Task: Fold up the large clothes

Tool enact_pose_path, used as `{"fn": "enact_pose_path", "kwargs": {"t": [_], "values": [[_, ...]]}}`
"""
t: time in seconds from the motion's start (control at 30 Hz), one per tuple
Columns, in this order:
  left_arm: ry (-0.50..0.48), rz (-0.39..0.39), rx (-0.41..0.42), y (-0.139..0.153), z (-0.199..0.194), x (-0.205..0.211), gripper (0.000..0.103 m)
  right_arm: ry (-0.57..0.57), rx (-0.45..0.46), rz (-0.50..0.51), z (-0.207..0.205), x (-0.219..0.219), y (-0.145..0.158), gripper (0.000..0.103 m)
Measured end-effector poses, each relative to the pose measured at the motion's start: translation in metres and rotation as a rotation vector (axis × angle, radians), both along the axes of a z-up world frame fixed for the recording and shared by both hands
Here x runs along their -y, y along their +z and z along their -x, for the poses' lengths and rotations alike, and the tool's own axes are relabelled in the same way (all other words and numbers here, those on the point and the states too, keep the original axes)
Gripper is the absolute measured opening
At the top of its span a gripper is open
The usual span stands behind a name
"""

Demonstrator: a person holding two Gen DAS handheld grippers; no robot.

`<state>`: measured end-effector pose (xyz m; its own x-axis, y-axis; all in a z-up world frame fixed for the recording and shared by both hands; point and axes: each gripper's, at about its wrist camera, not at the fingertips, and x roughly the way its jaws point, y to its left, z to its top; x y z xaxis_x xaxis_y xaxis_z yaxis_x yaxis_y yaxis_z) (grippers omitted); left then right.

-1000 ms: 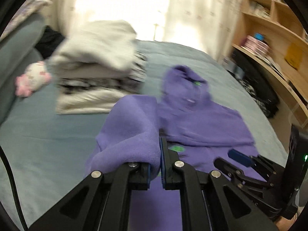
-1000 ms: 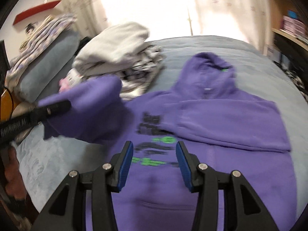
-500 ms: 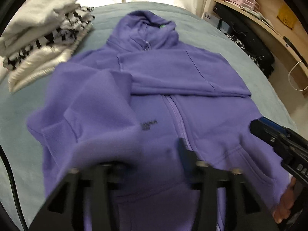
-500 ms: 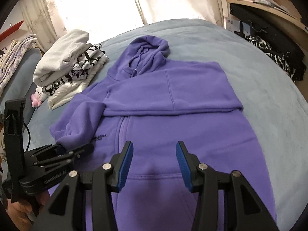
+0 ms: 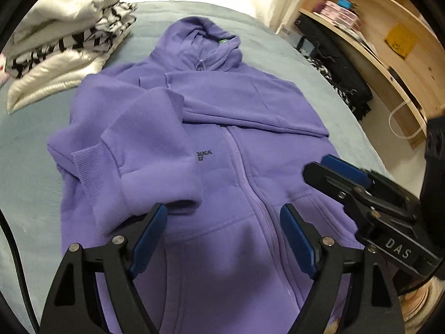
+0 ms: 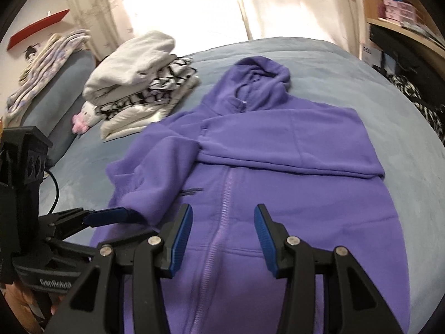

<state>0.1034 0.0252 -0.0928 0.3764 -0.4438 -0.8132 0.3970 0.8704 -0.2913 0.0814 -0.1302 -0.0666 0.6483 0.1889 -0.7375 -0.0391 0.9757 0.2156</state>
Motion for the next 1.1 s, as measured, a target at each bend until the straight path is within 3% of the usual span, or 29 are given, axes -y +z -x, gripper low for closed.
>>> {"fn": "enact_pose_path", "kwargs": {"t": [0.13,0.43,0.6,0.77,0.9,1.1], "values": [[0.002,0.021,-0.003,0.001,0.011,-0.012,0.091,0.032,-0.003,-0.006,0.003,-0.007,0.004,0.046],[0.054,0.061,-0.015,0.002,0.035,-0.055,0.091,0.114,-0.021,0.008,0.006,-0.029,0.005,0.050],[0.114,0.067,-0.023,-0.003,0.048,-0.088,0.091,0.182,-0.007,0.031,0.008,-0.047,0.007,0.060],[0.189,0.074,-0.035,-0.010,0.052,-0.115,0.091,0.264,-0.012,0.059,0.001,-0.074,0.002,0.063],[0.227,0.069,-0.029,-0.012,0.051,-0.128,0.091,0.337,-0.003,0.163,-0.010,-0.104,-0.007,0.063],[0.245,0.078,-0.047,-0.021,0.045,-0.135,0.091,0.459,0.065,0.491,-0.021,-0.150,-0.035,0.063]]}}
